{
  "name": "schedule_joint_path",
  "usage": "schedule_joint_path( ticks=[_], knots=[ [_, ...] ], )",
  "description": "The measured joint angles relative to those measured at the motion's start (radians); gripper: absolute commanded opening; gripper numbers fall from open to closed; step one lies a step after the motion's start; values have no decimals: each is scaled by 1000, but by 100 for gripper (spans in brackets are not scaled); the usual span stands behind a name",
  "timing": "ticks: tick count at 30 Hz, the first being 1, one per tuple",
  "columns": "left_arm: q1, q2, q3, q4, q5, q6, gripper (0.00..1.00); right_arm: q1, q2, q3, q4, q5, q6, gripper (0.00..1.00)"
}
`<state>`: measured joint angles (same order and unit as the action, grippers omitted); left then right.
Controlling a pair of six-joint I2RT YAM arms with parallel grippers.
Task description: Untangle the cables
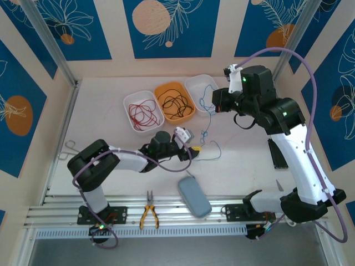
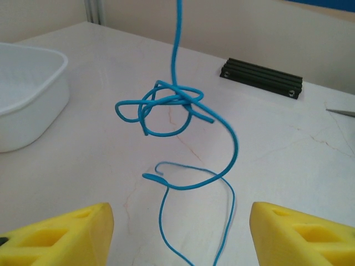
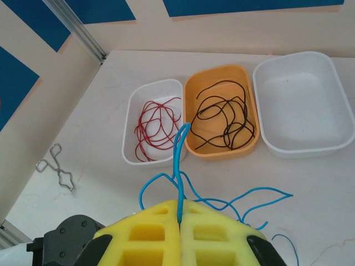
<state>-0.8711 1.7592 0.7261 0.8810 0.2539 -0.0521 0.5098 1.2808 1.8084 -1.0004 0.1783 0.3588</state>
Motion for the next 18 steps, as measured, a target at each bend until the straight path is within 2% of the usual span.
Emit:
schedule_joint_path(
  ticks=[3, 5, 8, 11, 14, 18],
  knots=[
    [-7, 35, 8, 72, -2, -24, 89, 10, 22, 31, -11, 6, -10, 0],
    [-18, 52, 30, 85, -11, -25, 92, 16, 31, 44, -12, 9, -11, 0],
    [-35, 79, 81, 98, -66, -29, 90, 23, 32, 49, -12, 14, -14, 0],
    [-41, 92, 111, 114, -149, -47, 78, 32, 32, 51, -18, 24, -16, 0],
    [-41, 103, 138, 114, -217, -55, 53, 37, 32, 53, -22, 32, -18, 0],
    [-41, 119, 163, 114, -272, -61, 13, 38, 32, 53, -38, 43, -19, 0]
  ],
)
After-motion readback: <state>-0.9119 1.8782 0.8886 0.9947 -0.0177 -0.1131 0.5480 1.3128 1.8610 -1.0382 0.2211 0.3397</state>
